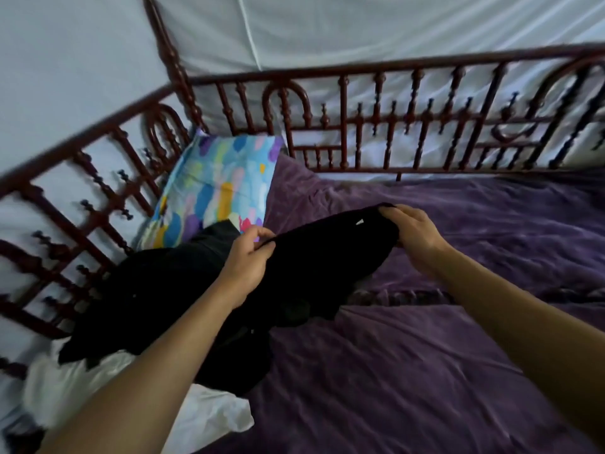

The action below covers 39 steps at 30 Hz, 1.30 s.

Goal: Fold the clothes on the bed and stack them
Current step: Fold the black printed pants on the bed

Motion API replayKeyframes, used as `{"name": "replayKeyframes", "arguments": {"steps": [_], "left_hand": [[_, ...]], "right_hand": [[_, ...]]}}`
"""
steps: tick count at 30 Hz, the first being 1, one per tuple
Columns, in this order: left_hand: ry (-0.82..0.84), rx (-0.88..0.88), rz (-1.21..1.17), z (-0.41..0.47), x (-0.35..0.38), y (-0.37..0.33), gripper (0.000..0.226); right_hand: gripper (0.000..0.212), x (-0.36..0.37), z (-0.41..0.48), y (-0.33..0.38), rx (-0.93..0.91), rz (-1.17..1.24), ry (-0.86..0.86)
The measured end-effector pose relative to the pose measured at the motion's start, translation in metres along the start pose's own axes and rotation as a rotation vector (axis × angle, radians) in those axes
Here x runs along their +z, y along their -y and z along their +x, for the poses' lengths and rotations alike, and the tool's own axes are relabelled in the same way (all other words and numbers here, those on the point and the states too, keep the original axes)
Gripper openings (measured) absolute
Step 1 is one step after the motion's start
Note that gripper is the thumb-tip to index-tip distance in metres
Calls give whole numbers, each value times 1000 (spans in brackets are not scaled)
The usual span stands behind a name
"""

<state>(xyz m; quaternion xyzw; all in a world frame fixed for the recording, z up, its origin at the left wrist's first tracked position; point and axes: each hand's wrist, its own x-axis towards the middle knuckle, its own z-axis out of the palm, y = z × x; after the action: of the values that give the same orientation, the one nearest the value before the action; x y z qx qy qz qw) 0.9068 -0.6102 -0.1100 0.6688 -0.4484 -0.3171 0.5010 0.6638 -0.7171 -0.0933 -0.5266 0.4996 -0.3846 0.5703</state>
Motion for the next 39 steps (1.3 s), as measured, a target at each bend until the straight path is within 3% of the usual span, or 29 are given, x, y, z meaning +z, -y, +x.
{"name": "replayKeyframes", "arguments": {"steps": [2, 4, 5, 6, 8, 10, 12, 14, 17, 20, 22, 24, 27, 29, 34, 37, 39], "left_hand": [[70, 75, 208, -12, -19, -39, 41], [168, 207, 738, -30, -36, -70, 81], [164, 305, 1003, -42, -41, -84, 90], [131, 400, 1187, -51, -46, -92, 89], [67, 533, 1299, -67, -54, -99, 63], [34, 556, 1202, -77, -68, -94, 44], [51, 502, 943, -89, -88, -92, 45], [-66, 463, 671, -98, -110, -94, 35], [-204, 465, 470, -121, -118, -99, 25], [100, 401, 369, -166, -76, -94, 10], [399, 289, 276, -194, -38, -81, 32], [575, 233, 252, -212, -3, -69, 57], [502, 266, 180, -225, 29, -67, 29], [425, 194, 7, -225, 33, -77, 25], [233, 76, -213, -208, 14, -125, 26], [254, 298, -18, -210, 15, -159, 22], [249, 523, 508, -218, 21, -174, 38]], "right_hand": [[17, 3, -8, 32, -60, 13, 13], [19, 6, -21, 62, -119, 5, 66], [22, 8, -30, 76, -150, -12, 89], [24, 10, -40, 89, -183, -41, 104], [21, 15, -63, 108, -255, -141, 133], [16, 18, -90, 123, -320, -289, 183], [12, 17, -117, 132, -367, -459, 229], [13, 13, -141, 136, -367, -570, 216], [13, 8, -176, 136, -278, -465, 108], [11, 12, -213, 139, -189, -295, 138], [15, 16, -236, 147, -204, -278, 152], [20, 15, -256, 157, -240, -253, 151], [18, -1, -279, 172, -241, -186, 174], [14, -24, -287, 176, -251, -172, 147], [26, -109, -294, 161, -401, -567, -140], [26, -151, -292, 135, -390, -658, -300], [17, -166, -288, 118, -370, -645, -361]]}}
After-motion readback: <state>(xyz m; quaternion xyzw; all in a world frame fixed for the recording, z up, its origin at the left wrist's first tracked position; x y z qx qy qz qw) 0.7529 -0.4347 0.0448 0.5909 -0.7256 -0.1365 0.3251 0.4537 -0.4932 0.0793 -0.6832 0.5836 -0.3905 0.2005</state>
